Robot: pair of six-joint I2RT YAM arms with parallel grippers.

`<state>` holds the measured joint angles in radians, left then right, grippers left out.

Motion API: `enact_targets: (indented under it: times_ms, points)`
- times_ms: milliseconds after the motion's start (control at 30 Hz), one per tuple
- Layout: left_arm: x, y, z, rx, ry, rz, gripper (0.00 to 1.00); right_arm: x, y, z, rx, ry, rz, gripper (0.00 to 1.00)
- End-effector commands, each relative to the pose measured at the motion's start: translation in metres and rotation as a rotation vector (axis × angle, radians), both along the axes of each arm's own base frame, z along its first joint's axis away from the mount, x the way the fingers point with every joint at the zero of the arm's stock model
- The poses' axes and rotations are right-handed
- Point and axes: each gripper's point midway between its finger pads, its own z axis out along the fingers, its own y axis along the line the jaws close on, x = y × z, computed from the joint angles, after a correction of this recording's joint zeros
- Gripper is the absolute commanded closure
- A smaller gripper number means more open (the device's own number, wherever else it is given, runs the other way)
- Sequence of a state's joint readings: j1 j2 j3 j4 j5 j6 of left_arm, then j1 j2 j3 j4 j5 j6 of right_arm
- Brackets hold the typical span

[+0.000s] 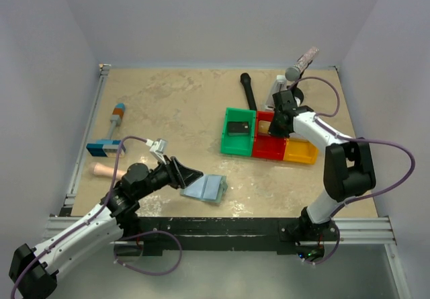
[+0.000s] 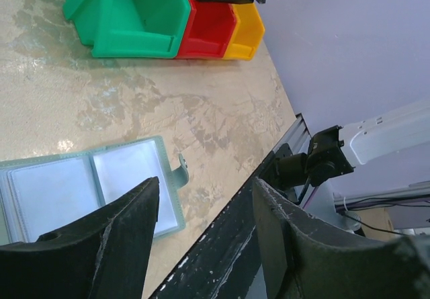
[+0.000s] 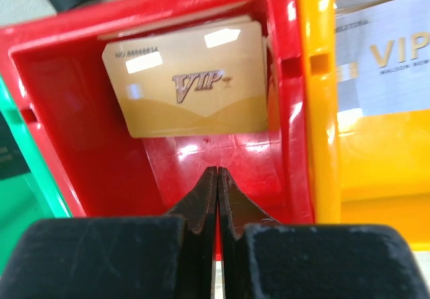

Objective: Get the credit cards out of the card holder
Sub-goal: Place the credit card in the storage box, then remove the credit card from the card holder.

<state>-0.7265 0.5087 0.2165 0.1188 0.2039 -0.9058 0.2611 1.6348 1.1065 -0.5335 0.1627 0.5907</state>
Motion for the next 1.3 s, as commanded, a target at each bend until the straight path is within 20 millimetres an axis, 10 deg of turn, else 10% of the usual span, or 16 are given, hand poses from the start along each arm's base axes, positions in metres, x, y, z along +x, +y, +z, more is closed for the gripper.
enact_targets:
  times_ms: [0,300,667,1267]
  points:
    - [0.003,0.000,0.012,-0.013,-0.018,0.013,0.38,0.007,-0.016,0.013,-0.070,0.006,-0.099,1.00]
    - [0.005,0.000,0.014,0.009,-0.012,0.014,0.38,0.000,-0.005,0.020,-0.079,-0.004,-0.109,1.00]
    - [0.023,0.038,-0.009,0.233,0.105,0.226,0.33,-0.031,0.002,0.077,-0.088,-0.229,0.055,1.00]
    - [0.010,0.063,-0.064,0.311,0.248,0.316,0.32,-0.182,0.180,0.062,0.100,-0.281,0.730,0.39]
